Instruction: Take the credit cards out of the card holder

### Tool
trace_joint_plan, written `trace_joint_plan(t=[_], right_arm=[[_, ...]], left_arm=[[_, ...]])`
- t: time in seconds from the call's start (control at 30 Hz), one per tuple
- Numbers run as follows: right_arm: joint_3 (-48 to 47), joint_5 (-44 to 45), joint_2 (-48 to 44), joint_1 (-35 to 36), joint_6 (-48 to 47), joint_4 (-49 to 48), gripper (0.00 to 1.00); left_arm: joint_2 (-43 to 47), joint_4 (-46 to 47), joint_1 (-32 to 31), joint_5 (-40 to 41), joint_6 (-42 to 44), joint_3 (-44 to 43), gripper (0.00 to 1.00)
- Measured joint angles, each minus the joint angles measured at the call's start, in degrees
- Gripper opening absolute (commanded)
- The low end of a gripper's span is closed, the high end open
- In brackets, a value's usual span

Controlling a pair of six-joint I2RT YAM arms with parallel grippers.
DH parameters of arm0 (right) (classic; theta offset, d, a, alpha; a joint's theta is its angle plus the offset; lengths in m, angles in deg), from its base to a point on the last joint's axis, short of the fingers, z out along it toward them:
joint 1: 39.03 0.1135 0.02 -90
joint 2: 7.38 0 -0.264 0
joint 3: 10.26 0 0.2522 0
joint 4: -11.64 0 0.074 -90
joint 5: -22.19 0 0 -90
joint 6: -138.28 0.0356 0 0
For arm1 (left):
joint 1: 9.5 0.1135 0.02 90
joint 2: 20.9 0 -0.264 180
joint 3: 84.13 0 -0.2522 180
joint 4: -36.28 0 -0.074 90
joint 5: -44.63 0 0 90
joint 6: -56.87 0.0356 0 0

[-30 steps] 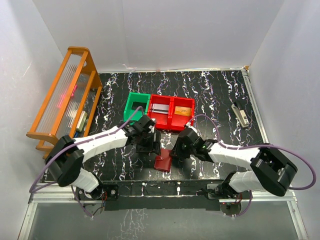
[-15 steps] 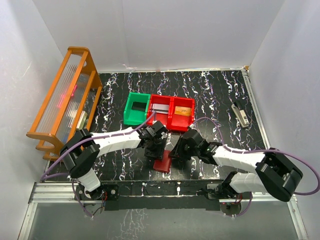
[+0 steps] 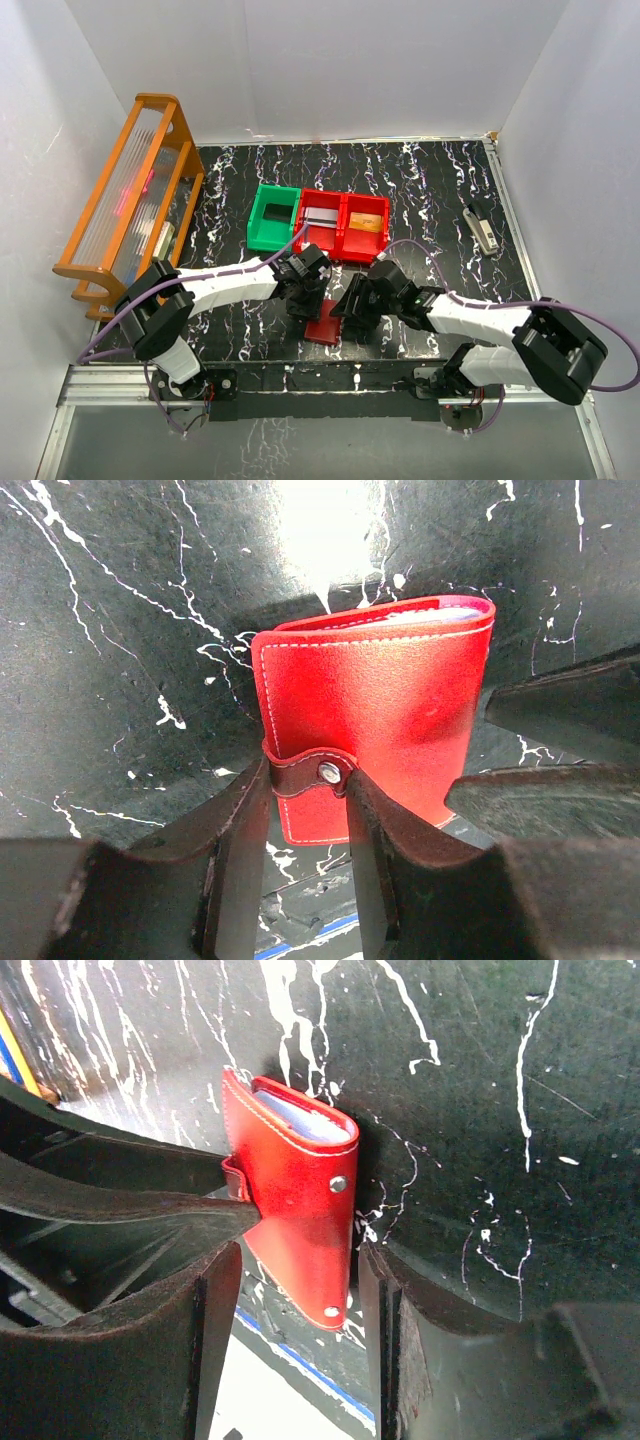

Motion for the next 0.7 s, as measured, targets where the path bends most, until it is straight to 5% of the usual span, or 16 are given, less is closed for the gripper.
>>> trace_joint_plan(t=[0.17, 0.23, 0.43, 0.7], right_arm=[[0.0, -1.7, 3.6, 0.0, -0.2, -0.8, 0.41], [0.0, -2.7, 5.2, 0.0, -0.3, -1.2, 0.30], [-0.4, -3.4, 6.6, 0.0, -0.5, -2.3, 0.06], [-0.9, -3.6, 4.2, 0.0, -1.5, -2.1, 0.03]], left_arm=[[0.2, 0.0, 0.0, 0.0, 0.0, 0.0, 0.26], [0.3, 0.1, 0.0, 0.0, 0.0, 0.0, 0.28], [0.7, 0.2, 0.0, 0.0, 0.0, 0.2, 0.44], [0.8, -1.2, 0.0, 0.3, 0.3, -0.7, 0.52]])
